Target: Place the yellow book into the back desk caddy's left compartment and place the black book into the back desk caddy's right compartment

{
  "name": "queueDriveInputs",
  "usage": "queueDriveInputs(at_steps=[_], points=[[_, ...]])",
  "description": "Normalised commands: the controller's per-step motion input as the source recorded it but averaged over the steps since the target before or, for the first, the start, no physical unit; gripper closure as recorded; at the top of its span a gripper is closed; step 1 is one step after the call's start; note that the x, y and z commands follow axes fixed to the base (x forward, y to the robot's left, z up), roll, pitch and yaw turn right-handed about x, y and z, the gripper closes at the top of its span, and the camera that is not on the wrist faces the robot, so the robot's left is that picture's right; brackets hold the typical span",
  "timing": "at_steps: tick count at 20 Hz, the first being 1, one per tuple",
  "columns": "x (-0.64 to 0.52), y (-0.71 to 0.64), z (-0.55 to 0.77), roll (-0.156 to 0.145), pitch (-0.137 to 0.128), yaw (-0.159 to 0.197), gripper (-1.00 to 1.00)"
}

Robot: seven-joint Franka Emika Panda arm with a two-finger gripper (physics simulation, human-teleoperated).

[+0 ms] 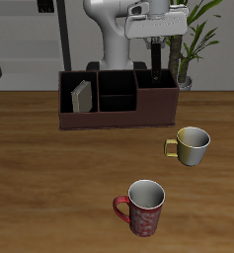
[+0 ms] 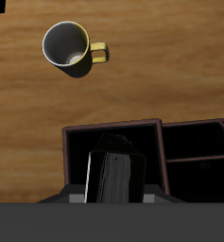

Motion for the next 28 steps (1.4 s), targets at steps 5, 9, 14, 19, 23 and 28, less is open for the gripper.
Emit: queueDriveInputs(at_steps=[5,9,14,19,23,28], points=[[-0.03,0.04,-0.22,0.008,0.050,-0.028,1.00],[0.05,-0.06,-0.27,-0.023,0.042,-0.007,1.00],[-0.07,0.00,-0.18,0.021,0.024,-0.002,1.00],[0.01,-0.04,-0.19,0.003,0.026,-0.009,1.00],[-0.03,-0.02,-0.21,0.005,0.045,-0.020,1.00],[-0.21,0.05,0.00,0.044,0.006,-0.011,1.00]])
